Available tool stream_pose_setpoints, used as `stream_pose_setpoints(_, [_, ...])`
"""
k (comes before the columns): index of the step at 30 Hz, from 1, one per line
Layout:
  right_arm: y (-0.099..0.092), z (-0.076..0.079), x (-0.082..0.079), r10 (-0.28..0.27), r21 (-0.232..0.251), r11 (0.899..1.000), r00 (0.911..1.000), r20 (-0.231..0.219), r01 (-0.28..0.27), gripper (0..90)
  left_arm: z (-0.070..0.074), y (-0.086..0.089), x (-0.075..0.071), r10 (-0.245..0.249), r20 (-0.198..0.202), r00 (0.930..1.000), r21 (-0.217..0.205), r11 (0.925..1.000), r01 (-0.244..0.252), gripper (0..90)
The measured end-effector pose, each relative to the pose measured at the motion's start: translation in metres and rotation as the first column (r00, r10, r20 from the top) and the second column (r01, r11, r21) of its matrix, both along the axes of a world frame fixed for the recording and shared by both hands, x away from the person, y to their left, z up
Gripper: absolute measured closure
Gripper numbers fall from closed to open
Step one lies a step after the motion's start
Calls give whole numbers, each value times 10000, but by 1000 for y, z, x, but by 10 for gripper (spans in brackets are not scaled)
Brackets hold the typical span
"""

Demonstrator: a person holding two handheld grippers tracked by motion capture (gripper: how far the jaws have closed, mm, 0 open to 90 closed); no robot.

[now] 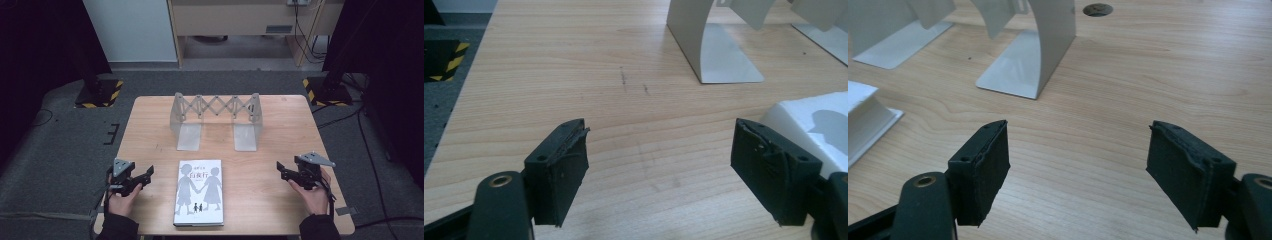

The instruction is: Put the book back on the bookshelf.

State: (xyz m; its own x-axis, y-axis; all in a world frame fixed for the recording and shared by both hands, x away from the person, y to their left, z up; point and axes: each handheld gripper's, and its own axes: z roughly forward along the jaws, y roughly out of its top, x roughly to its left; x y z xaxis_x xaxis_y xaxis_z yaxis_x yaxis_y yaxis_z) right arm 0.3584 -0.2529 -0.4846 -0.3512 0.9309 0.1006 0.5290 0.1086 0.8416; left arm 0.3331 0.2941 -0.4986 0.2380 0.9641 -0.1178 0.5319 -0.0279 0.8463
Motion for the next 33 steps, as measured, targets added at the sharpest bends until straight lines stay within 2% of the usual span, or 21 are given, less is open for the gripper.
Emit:
stream_pose_setpoints(5, [7,4,-1,321,307,9990,9993,-197,-315,272,1,-5,-2,-219,235,9995,-276,9994,225,226])
stream_pose_setpoints(12, [22,8,-2,904,582,9943,9956,-257,-888,279,-1,-13,-6,-722,246,9971,-856,9936,741,234])
stream_pose_setpoints(19, [35,8,-1,1304,883,9878,9912,-225,-1280,279,-1,-21,-8,-1198,250,9925,-758,9897,1214,233])
stream_pose_setpoints(27, [54,7,-2,1750,1105,9790,9842,-262,-1711,283,-2,-31,-11,-1660,155,9860,-880,9821,1667,230])
stream_pose_setpoints(33, [71,9,-3,2201,1174,9691,9754,-138,-2171,313,-2,-44,-13,-2186,104,9758,-785,9726,2187,230])
